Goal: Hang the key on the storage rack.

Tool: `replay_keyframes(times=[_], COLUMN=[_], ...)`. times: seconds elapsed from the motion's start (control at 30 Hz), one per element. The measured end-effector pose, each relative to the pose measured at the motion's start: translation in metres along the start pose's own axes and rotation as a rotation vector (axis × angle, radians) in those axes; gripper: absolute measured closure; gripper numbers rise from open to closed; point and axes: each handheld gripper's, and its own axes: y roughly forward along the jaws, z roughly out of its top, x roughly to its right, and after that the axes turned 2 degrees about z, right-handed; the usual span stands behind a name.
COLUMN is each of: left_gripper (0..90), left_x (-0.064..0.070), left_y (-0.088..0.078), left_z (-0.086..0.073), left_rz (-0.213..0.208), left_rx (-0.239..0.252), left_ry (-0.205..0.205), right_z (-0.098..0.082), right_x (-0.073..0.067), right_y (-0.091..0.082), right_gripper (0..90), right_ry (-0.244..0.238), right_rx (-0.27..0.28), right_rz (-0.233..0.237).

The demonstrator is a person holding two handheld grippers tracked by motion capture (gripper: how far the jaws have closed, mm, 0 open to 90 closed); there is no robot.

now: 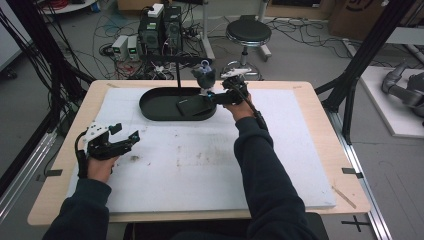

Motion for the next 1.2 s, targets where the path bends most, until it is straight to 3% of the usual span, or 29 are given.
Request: replay_keyframes(times=[0.13,0.2,0.3,0.4,0.47,0.5,0.9,1.03,1.2], left_gripper=[22.9,23.0,22.9,22.9,22.9,22.9,22.9,23.0,22.9], left_x=[0.001,0.001,0.002,0.003,0.003,0.004,0.013,0.014,0.013], left_y=[0.0,0.0,0.0,0.0,0.001,0.001,0.006,0.005,0.004], left_z=[0.0,0.0,0.001,0.001,0.0,0.0,0.001,0.002,0.002], left_rz=[-0.008,-0.013,-0.018,-0.022,-0.023,-0.024,-0.035,-0.032,-0.027], left_rx=[0.001,0.005,0.013,0.013,0.013,0.012,0.015,0.025,0.029], left_ry=[0.002,0.002,0.005,0.008,0.005,0.007,0.011,0.005,0.004], right_z=[-0.014,-0.019,-0.033,-0.039,-0.052,-0.056,-0.13,-0.144,-0.147], right_x=[0.002,0.005,0.006,0.006,0.005,0.004,0.029,0.033,0.035], right_y=[-0.028,-0.039,-0.059,-0.072,-0.086,-0.091,-0.129,-0.134,-0.14], right_gripper=[18.9,18.8,18.8,18.8,18.8,18.8,18.9,18.9,18.9], right_ry=[-0.04,-0.024,-0.043,-0.07,-0.102,-0.106,-0.02,-0.009,-0.011], right_rx=[0.058,0.031,0.062,-0.015,0.04,0.035,0.068,0.067,0.071], right_rz=[0.018,0.034,0.047,0.006,0.023,0.016,-0.026,-0.047,-0.07])
